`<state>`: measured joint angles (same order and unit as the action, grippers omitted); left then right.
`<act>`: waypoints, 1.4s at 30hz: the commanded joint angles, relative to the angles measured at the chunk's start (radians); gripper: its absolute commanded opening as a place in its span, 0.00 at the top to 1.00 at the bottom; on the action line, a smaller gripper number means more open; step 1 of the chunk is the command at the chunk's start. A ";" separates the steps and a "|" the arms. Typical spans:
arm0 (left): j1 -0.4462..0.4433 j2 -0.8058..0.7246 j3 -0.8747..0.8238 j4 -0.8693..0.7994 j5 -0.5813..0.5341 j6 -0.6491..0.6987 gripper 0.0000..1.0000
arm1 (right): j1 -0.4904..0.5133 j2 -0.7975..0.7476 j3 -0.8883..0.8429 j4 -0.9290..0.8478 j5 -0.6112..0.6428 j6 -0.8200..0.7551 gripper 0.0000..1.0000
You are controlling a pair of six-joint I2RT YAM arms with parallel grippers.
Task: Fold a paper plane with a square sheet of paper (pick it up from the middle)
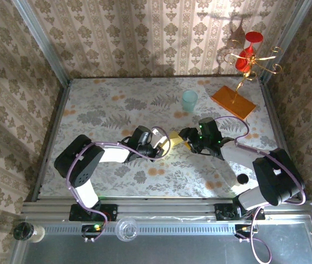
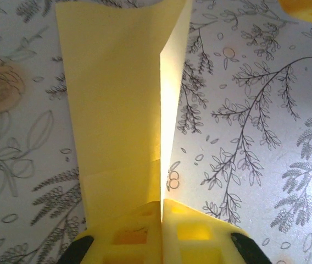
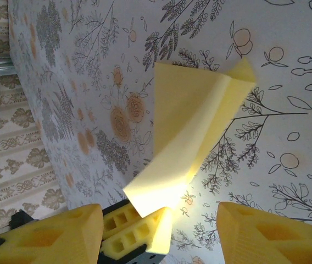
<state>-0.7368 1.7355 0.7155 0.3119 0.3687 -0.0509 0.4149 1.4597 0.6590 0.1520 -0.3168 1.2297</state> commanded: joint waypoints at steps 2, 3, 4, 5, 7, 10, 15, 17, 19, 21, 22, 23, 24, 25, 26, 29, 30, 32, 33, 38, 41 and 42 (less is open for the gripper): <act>0.005 0.030 0.038 -0.056 0.047 -0.027 0.92 | -0.004 0.013 -0.013 -0.020 0.033 -0.017 0.42; 0.006 0.033 0.043 -0.061 0.048 -0.026 0.92 | -0.005 0.013 -0.013 -0.020 0.034 -0.017 0.42; 0.006 0.036 0.047 -0.068 0.049 -0.027 0.92 | -0.004 0.011 -0.015 -0.020 0.034 -0.018 0.41; 0.008 0.039 0.052 -0.076 0.051 -0.029 0.92 | -0.005 0.013 -0.015 -0.021 0.035 -0.019 0.41; 0.011 0.044 0.064 -0.094 0.060 -0.035 0.92 | -0.005 0.013 -0.015 -0.022 0.035 -0.021 0.41; 0.019 0.047 0.086 -0.128 0.082 -0.053 0.93 | -0.005 0.013 -0.016 -0.029 0.037 -0.036 0.41; 0.040 0.040 0.118 -0.185 0.118 -0.129 0.95 | -0.005 0.006 -0.017 -0.053 0.057 -0.119 0.39; 0.041 0.031 0.125 -0.194 0.118 -0.168 0.96 | -0.005 0.003 -0.018 -0.061 0.068 -0.169 0.37; 0.050 0.031 0.135 -0.207 0.115 -0.229 0.95 | -0.004 0.003 -0.015 -0.069 0.074 -0.218 0.35; 0.064 0.042 0.143 -0.212 0.120 -0.302 0.95 | -0.002 0.004 -0.009 -0.083 0.081 -0.266 0.34; 0.070 0.048 0.147 -0.214 0.135 -0.328 0.94 | -0.001 0.006 -0.004 -0.089 0.084 -0.289 0.33; 0.077 0.056 0.153 -0.216 0.158 -0.351 0.94 | 0.001 0.009 0.002 -0.101 0.086 -0.315 0.32; 0.079 0.062 0.157 -0.216 0.177 -0.371 0.94 | 0.003 0.014 0.008 -0.110 0.090 -0.339 0.32; 0.079 0.064 0.160 -0.212 0.191 -0.384 0.94 | 0.005 0.020 0.013 -0.118 0.090 -0.354 0.31; 0.079 0.066 0.164 -0.211 0.206 -0.394 0.95 | 0.009 0.026 0.020 -0.126 0.092 -0.372 0.31; 0.079 0.066 0.180 -0.231 0.239 -0.413 0.95 | 0.019 0.043 0.029 -0.128 0.096 -0.399 0.29; 0.079 0.066 0.187 -0.244 0.246 -0.416 0.95 | 0.022 0.049 0.033 -0.125 0.092 -0.408 0.28; 0.079 0.073 0.203 -0.266 0.262 -0.425 0.95 | 0.033 0.064 0.045 -0.126 0.093 -0.424 0.27; 0.079 0.081 0.212 -0.278 0.268 -0.431 0.95 | 0.038 0.073 0.054 -0.127 0.091 -0.431 0.27; 0.080 0.113 0.237 -0.303 0.320 -0.458 0.95 | 0.065 0.124 0.101 -0.156 0.092 -0.460 0.27; 0.080 0.122 0.247 -0.310 0.331 -0.468 0.95 | 0.078 0.141 0.120 -0.171 0.102 -0.472 0.27; 0.082 0.124 0.248 -0.308 0.336 -0.473 0.95 | 0.082 0.146 0.131 -0.184 0.110 -0.477 0.27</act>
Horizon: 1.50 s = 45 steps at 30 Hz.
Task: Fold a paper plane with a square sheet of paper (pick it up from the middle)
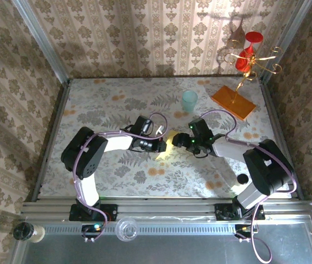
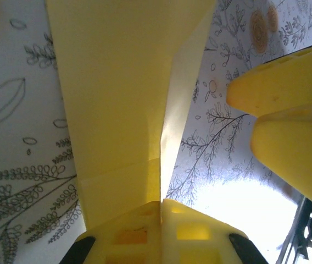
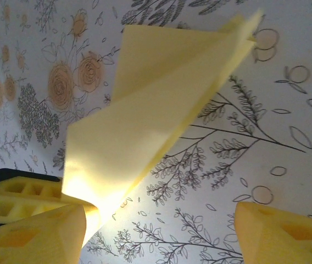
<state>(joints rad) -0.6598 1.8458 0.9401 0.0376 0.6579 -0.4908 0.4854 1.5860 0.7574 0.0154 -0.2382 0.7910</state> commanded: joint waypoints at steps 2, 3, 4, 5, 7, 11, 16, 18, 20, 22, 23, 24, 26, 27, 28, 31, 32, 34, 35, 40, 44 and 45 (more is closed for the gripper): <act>0.008 0.016 0.022 -0.027 0.057 -0.042 0.95 | 0.015 0.034 0.057 -0.084 0.048 -0.052 0.27; 0.011 0.018 0.022 -0.023 0.065 -0.049 0.95 | 0.018 0.043 0.069 -0.099 0.054 -0.058 0.27; 0.014 0.020 0.018 -0.014 0.071 -0.059 0.95 | 0.019 0.051 0.078 -0.107 0.057 -0.062 0.28; 0.015 0.021 0.014 -0.004 0.075 -0.069 0.95 | 0.022 0.060 0.089 -0.116 0.058 -0.065 0.28; 0.021 0.021 0.007 0.010 0.080 -0.084 0.95 | 0.025 0.075 0.103 -0.122 0.060 -0.068 0.28; 0.028 0.023 -0.007 0.021 0.086 -0.094 0.95 | 0.031 0.096 0.122 -0.129 0.063 -0.070 0.30; 0.029 0.039 -0.008 0.027 0.097 -0.102 0.95 | 0.041 0.123 0.152 -0.166 0.088 -0.079 0.30; 0.031 0.049 -0.008 0.030 0.104 -0.105 0.95 | 0.050 0.134 0.168 -0.197 0.119 -0.091 0.29; 0.033 0.055 -0.007 0.036 0.109 -0.109 0.95 | 0.058 0.146 0.182 -0.219 0.145 -0.098 0.29; 0.033 0.057 -0.006 0.038 0.108 -0.109 0.94 | 0.063 0.153 0.189 -0.229 0.159 -0.101 0.29; 0.034 0.059 -0.007 0.039 0.110 -0.110 0.94 | 0.065 0.157 0.193 -0.235 0.168 -0.101 0.29; 0.034 0.061 -0.006 0.039 0.111 -0.110 0.94 | 0.065 0.162 0.196 -0.241 0.174 -0.101 0.28; 0.034 0.065 -0.007 0.040 0.113 -0.110 0.94 | 0.067 0.175 0.204 -0.247 0.177 -0.101 0.28; 0.034 0.066 -0.007 0.039 0.112 -0.111 0.93 | 0.067 0.181 0.208 -0.251 0.177 -0.100 0.28; 0.035 0.067 -0.009 0.040 0.113 -0.110 0.93 | 0.068 0.187 0.213 -0.257 0.179 -0.099 0.28; 0.035 0.069 -0.010 0.039 0.114 -0.109 0.93 | 0.074 0.210 0.233 -0.284 0.196 -0.095 0.28; 0.035 0.069 -0.011 0.037 0.113 -0.106 0.92 | 0.075 0.218 0.240 -0.297 0.205 -0.093 0.28; 0.037 0.070 -0.011 0.035 0.111 -0.104 0.91 | 0.079 0.232 0.256 -0.319 0.221 -0.090 0.28; 0.037 0.071 -0.011 0.035 0.111 -0.103 0.90 | 0.081 0.242 0.264 -0.332 0.230 -0.087 0.29; 0.038 0.063 -0.015 0.033 0.114 -0.102 0.86 | 0.089 0.274 0.289 -0.382 0.267 -0.075 0.30; 0.042 0.037 -0.019 0.022 0.113 -0.096 0.82 | 0.090 0.282 0.290 -0.396 0.279 -0.067 0.31; 0.043 0.027 -0.022 0.019 0.111 -0.094 0.81 | 0.090 0.284 0.292 -0.398 0.279 -0.066 0.31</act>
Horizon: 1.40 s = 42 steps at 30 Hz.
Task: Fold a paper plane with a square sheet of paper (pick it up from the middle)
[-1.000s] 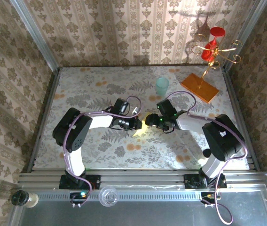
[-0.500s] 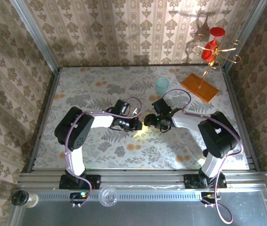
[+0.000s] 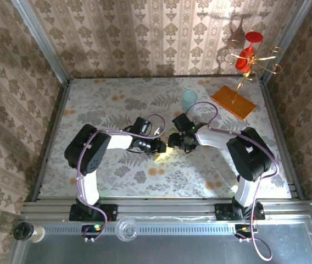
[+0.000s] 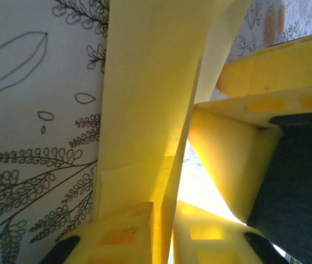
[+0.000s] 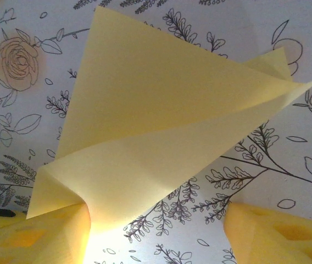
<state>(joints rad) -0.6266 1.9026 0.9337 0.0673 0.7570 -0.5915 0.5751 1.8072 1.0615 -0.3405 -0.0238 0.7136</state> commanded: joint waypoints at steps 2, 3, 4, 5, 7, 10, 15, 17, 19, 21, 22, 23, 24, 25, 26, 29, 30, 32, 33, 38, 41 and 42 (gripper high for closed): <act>0.012 -0.049 -0.022 -0.022 0.008 0.014 0.78 | 0.000 0.067 -0.009 -0.043 0.065 0.013 0.32; 0.013 -0.059 -0.025 -0.027 0.005 0.018 0.77 | 0.000 0.070 -0.008 -0.047 0.062 0.014 0.32; 0.014 -0.069 -0.027 -0.034 0.000 0.023 0.75 | 0.000 0.070 -0.007 -0.048 0.063 0.014 0.32; 0.015 -0.080 -0.029 -0.047 -0.007 0.030 0.74 | 0.000 0.071 -0.006 -0.047 0.062 0.014 0.32; 0.015 -0.096 -0.032 -0.075 -0.023 0.046 0.71 | 0.000 0.074 -0.006 -0.044 0.059 0.015 0.32; 0.015 -0.122 -0.042 -0.107 -0.041 0.069 0.68 | 0.000 0.076 -0.006 -0.041 0.053 0.018 0.32; 0.013 -0.157 -0.049 -0.164 -0.077 0.104 0.65 | 0.000 0.077 -0.003 -0.039 0.047 0.018 0.32; 0.013 -0.160 -0.048 -0.187 -0.093 0.121 0.64 | 0.000 0.079 -0.001 -0.039 0.043 0.018 0.32; 0.013 -0.160 -0.043 -0.204 -0.105 0.133 0.62 | 0.000 0.081 0.000 -0.040 0.041 0.018 0.32; 0.008 -0.157 -0.034 -0.220 -0.107 0.148 0.61 | 0.000 0.082 0.000 -0.038 0.041 0.018 0.32; 0.004 -0.155 -0.028 -0.229 -0.107 0.153 0.61 | 0.000 0.083 0.000 -0.038 0.039 0.019 0.32; 0.000 -0.152 -0.021 -0.235 -0.133 0.158 0.60 | 0.000 0.084 0.000 -0.038 0.038 0.020 0.32; -0.005 -0.148 -0.014 -0.243 -0.140 0.164 0.60 | 0.000 0.084 0.000 -0.037 0.038 0.020 0.32; -0.008 -0.145 -0.008 -0.248 -0.144 0.168 0.59 | 0.000 0.084 0.000 -0.038 0.037 0.021 0.32; -0.013 -0.142 -0.001 -0.255 -0.149 0.173 0.59 | 0.000 0.085 0.000 -0.039 0.037 0.021 0.32; -0.019 -0.131 0.017 -0.277 -0.175 0.188 0.58 | 0.000 0.086 0.000 -0.037 0.036 0.021 0.32; -0.021 -0.128 0.023 -0.286 -0.181 0.191 0.58 | 0.000 0.086 0.000 -0.038 0.036 0.021 0.32; -0.022 -0.120 0.031 -0.289 -0.188 0.194 0.58 | 0.000 0.085 0.000 -0.036 0.034 0.021 0.32; -0.022 -0.116 0.036 -0.289 -0.188 0.193 0.58 | 0.000 0.084 0.000 -0.036 0.034 0.021 0.32; -0.032 -0.088 0.060 -0.294 -0.195 0.193 0.58 | 0.000 0.089 0.001 -0.037 0.032 0.022 0.32; -0.041 -0.074 0.068 -0.303 -0.207 0.194 0.58 | 0.000 0.087 -0.001 -0.037 0.029 0.021 0.32; -0.042 -0.070 0.072 -0.310 -0.213 0.195 0.58 | 0.000 0.088 0.000 -0.037 0.030 0.023 0.32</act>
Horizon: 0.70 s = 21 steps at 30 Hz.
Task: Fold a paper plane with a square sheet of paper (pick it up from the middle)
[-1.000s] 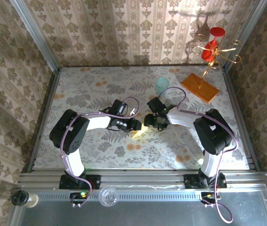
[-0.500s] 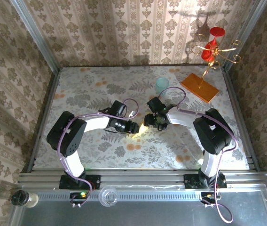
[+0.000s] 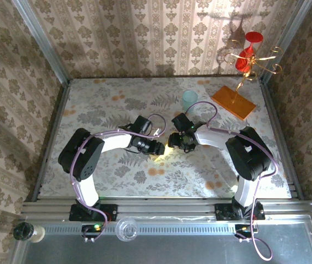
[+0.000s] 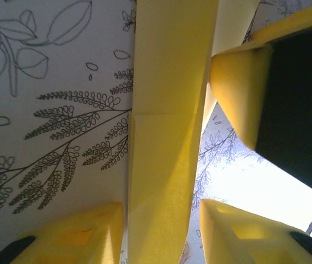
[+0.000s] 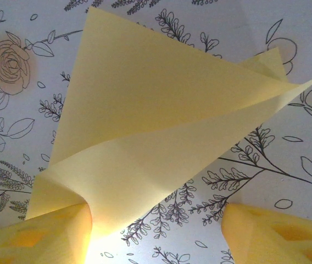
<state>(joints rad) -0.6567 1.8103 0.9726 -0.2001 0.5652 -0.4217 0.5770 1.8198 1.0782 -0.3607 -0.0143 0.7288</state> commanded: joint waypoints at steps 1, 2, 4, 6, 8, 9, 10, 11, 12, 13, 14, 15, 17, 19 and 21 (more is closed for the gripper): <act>-0.012 0.026 0.034 -0.048 -0.027 0.027 0.58 | -0.002 0.076 -0.017 -0.016 0.019 0.006 0.32; -0.012 0.029 0.034 -0.053 -0.031 0.028 0.58 | -0.003 0.075 -0.017 -0.017 0.019 0.006 0.33; -0.012 0.032 0.033 -0.058 -0.038 0.029 0.60 | -0.002 0.077 -0.016 -0.015 0.019 0.006 0.33; -0.012 0.036 0.031 -0.058 -0.037 0.029 0.62 | -0.002 0.078 -0.015 -0.016 0.019 0.006 0.32; -0.011 0.042 0.030 -0.057 -0.039 0.028 0.64 | -0.003 0.079 -0.015 -0.017 0.017 0.006 0.33; -0.012 0.047 0.029 -0.058 -0.039 0.028 0.65 | -0.003 0.081 -0.014 -0.018 0.017 0.005 0.33; -0.012 0.051 0.029 -0.058 -0.040 0.027 0.65 | -0.003 0.081 -0.014 -0.017 0.017 0.004 0.33; -0.012 0.056 0.028 -0.059 -0.041 0.026 0.66 | -0.003 0.082 -0.012 -0.017 0.017 0.004 0.33; -0.012 0.061 0.028 -0.059 -0.042 0.025 0.68 | -0.003 0.082 -0.012 -0.018 0.016 0.004 0.33; -0.011 0.066 0.026 -0.061 -0.043 0.025 0.69 | -0.003 0.082 -0.012 -0.017 0.015 0.004 0.33; -0.012 0.070 0.025 -0.061 -0.045 0.025 0.70 | -0.003 0.082 -0.012 -0.018 0.015 0.004 0.32; -0.012 0.073 0.024 -0.061 -0.047 0.026 0.70 | -0.003 0.082 -0.012 -0.017 0.014 0.004 0.33; -0.013 0.078 0.020 -0.063 -0.052 0.027 0.71 | -0.003 0.081 -0.011 -0.013 0.010 0.003 0.32; -0.013 0.082 0.016 -0.065 -0.059 0.030 0.72 | -0.003 0.079 -0.011 -0.011 0.004 0.003 0.32; -0.013 0.086 0.012 -0.065 -0.062 0.030 0.73 | -0.004 0.077 -0.011 -0.004 -0.006 0.003 0.32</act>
<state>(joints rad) -0.6556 1.8374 1.0000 -0.2359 0.5327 -0.4137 0.5770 1.8256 1.0851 -0.3676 -0.0147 0.7288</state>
